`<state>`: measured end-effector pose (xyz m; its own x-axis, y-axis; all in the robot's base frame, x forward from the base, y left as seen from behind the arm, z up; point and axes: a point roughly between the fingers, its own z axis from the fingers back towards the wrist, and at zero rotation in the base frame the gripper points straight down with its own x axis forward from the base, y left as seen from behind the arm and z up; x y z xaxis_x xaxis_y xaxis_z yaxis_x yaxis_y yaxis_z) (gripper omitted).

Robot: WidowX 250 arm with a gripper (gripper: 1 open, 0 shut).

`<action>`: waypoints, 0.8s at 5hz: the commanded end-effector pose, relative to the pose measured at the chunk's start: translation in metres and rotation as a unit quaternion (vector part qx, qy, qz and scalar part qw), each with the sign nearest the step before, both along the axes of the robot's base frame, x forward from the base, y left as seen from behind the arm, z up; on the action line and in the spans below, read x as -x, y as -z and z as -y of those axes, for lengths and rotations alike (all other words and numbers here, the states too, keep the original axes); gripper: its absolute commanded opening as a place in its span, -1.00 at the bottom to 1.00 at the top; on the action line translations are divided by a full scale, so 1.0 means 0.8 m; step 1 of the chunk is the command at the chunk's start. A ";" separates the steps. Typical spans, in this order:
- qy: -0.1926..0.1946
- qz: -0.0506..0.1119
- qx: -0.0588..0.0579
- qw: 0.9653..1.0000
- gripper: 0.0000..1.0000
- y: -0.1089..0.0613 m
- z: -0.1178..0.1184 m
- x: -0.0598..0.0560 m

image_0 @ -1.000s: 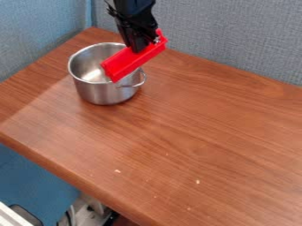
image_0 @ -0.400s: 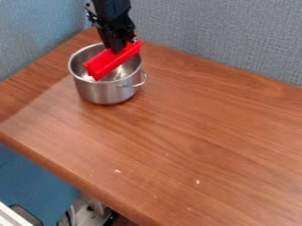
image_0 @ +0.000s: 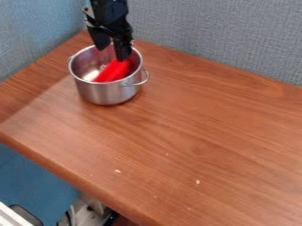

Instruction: Put the red object in the metal pot

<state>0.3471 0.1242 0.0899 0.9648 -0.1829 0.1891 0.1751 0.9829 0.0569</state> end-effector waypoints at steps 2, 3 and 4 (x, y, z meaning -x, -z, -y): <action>0.009 0.005 -0.012 1.000 1.00 -0.006 -0.003 -0.011; 0.013 -0.004 -0.011 1.000 1.00 0.003 0.000 -0.012; 0.014 -0.012 -0.014 1.000 -1.00 0.012 0.002 -0.013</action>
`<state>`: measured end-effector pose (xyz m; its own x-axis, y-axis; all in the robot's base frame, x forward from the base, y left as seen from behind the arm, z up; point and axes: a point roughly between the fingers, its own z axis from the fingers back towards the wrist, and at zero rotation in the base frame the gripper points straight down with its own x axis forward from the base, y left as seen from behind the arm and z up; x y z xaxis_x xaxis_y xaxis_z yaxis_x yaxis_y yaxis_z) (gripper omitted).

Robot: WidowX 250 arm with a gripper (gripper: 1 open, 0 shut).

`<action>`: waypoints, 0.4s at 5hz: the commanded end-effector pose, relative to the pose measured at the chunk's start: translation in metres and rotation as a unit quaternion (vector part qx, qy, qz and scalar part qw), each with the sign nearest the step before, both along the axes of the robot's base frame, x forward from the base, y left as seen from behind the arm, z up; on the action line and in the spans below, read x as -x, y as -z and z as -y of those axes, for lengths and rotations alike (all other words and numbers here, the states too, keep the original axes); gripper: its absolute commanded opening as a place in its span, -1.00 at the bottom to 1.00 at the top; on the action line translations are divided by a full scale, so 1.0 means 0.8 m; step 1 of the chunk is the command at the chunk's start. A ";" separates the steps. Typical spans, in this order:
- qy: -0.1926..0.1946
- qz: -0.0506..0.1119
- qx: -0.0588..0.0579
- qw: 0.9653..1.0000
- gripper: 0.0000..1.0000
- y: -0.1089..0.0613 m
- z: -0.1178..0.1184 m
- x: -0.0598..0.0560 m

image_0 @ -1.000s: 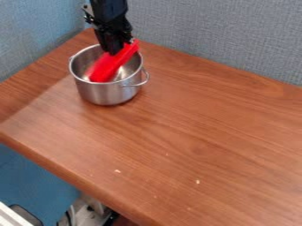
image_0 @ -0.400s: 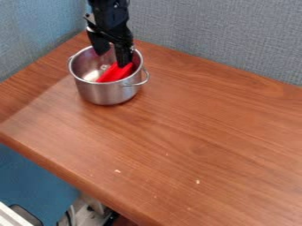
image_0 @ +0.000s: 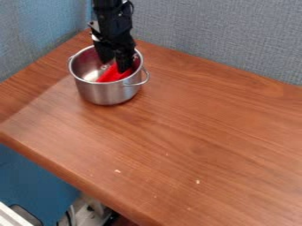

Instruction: Put the red object in the metal pot

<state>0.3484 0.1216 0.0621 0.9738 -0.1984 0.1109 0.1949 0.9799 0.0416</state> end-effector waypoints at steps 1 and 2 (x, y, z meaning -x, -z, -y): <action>0.008 0.024 -0.018 1.000 1.00 -0.020 -0.001 -0.012; 0.009 0.022 -0.021 1.000 1.00 -0.020 0.000 -0.011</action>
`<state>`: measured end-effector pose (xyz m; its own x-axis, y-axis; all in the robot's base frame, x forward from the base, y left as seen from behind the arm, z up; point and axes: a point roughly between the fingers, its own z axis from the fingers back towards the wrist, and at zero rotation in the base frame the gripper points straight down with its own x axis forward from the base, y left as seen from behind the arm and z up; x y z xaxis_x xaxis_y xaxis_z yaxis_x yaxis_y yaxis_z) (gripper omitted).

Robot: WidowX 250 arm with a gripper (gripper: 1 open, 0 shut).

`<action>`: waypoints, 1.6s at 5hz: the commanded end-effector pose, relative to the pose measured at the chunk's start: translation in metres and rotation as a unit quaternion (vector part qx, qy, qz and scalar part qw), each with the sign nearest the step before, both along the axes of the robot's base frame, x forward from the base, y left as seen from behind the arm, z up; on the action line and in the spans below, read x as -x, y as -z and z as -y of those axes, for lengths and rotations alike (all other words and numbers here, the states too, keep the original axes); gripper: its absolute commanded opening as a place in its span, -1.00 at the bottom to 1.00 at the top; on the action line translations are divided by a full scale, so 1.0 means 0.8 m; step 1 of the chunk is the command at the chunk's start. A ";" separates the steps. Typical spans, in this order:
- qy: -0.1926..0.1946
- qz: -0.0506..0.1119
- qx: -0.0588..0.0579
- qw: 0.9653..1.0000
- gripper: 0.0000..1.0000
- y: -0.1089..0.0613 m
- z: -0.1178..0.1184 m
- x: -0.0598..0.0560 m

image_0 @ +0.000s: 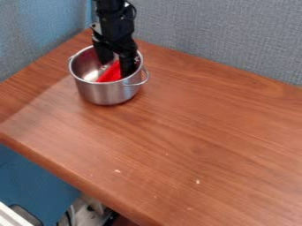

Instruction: Put the red object in the metal pot

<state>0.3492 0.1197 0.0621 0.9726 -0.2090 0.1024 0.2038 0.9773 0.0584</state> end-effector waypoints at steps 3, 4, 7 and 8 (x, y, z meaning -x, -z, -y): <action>0.005 0.007 -0.029 1.000 -1.00 -0.003 -0.005 -0.012; 0.005 0.005 -0.028 1.000 1.00 -0.003 -0.003 -0.012; 0.004 -0.001 -0.031 1.000 1.00 -0.001 -0.002 -0.012; 0.003 -0.002 -0.032 0.999 1.00 -0.002 -0.001 -0.011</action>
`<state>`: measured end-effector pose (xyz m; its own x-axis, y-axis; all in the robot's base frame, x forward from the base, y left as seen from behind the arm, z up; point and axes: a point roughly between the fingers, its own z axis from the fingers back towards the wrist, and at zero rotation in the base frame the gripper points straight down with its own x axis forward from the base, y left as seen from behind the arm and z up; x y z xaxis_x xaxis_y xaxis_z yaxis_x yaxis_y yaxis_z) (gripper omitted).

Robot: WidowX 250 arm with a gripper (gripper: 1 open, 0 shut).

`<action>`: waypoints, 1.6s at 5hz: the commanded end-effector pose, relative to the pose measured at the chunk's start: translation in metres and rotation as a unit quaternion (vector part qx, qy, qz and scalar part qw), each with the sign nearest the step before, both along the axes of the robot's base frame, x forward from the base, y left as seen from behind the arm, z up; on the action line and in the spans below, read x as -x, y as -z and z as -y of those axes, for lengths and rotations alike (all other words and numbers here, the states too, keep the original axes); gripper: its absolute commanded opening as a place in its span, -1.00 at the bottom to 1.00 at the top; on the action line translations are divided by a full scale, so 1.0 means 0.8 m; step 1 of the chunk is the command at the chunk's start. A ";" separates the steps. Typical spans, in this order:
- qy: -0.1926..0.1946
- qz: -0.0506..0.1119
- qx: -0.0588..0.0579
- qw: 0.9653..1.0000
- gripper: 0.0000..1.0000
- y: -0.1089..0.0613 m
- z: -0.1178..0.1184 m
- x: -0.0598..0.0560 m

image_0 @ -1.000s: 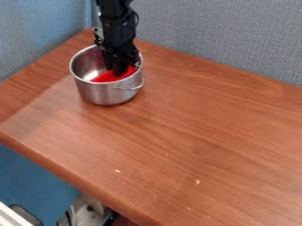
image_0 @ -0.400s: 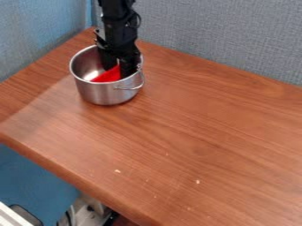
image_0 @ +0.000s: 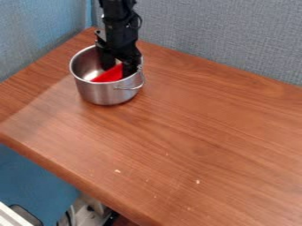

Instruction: Put the red object in the metal pot

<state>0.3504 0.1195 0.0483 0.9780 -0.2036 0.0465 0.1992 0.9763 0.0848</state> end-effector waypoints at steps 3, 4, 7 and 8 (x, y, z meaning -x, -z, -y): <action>0.008 0.027 -0.018 0.999 1.00 -0.048 0.003 -0.010; 0.010 0.031 -0.022 0.999 1.00 -0.062 0.005 -0.010; 0.009 0.015 -0.024 1.000 1.00 -0.055 0.003 -0.011; 0.007 0.006 -0.022 1.000 -1.00 -0.045 0.001 -0.012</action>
